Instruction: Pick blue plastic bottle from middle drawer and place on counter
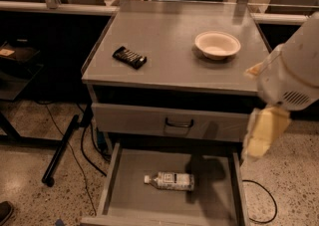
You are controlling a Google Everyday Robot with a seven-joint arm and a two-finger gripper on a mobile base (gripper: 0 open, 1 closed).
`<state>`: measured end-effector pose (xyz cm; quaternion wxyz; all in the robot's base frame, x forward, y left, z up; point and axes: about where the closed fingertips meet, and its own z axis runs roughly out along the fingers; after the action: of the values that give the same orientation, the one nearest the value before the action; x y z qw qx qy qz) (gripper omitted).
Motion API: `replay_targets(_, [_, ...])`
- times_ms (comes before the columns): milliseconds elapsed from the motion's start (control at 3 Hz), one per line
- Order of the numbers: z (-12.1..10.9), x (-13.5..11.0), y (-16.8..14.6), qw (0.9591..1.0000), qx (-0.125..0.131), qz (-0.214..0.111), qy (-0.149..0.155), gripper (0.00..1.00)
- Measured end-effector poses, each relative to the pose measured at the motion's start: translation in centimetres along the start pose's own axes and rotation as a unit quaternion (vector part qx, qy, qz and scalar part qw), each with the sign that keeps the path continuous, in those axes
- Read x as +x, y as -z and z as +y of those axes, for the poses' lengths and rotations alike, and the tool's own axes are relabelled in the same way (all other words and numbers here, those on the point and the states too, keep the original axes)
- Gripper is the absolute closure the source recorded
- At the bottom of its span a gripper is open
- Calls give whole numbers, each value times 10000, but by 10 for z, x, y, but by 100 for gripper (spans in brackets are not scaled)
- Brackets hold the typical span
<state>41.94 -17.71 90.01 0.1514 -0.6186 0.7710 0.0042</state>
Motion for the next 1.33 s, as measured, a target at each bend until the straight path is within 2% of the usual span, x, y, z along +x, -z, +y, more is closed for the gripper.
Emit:
replay_targets(333, [30,-6,-63,9993,-358,-4,128,0])
replay_targets(667, [30,-4,-71,9991,-416,-24,90,0])
replay_targets(1000, [31,8,-121,9970,-755,-139,-125,0])
replay_targets(1333, [33,28,-192,9941,-1012,-282,-268,0])
